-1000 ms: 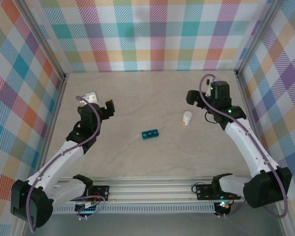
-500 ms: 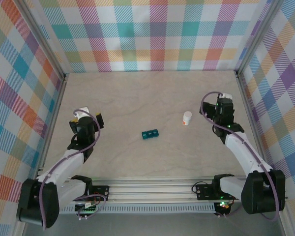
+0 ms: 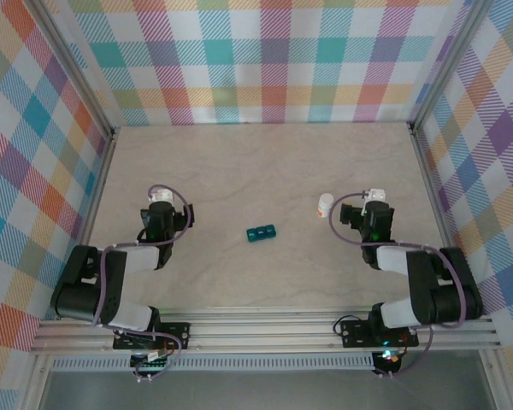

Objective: Sort the pills into containers

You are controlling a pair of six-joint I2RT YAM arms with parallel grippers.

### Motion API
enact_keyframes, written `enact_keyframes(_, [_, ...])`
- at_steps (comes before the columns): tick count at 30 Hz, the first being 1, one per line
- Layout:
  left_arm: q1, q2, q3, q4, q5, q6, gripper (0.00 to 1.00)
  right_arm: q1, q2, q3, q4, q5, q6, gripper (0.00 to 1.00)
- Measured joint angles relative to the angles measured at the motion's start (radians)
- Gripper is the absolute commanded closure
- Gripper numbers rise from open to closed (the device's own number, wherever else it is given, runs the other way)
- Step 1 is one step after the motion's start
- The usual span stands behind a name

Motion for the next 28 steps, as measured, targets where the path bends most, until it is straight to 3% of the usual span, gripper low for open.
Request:
enact_keyframes(6, [0.036, 0.093, 0.015, 0.076, 0.079, 0.009, 0.00, -0.013, 0.094, 0.002, 0.163, -0.077, -0.033, 0.01])
enact_keyframes(14, [0.069, 0.110, 0.020, 0.094, 0.154, 0.009, 0.00, -0.085, 0.109, 0.047, 0.155, -0.179, -0.031, 0.01])
enact_keyframes(28, [0.069, 0.110, 0.021, 0.095, 0.174, 0.009, 0.00, -0.089, 0.108, 0.051, 0.145, -0.241, -0.032, 0.01])
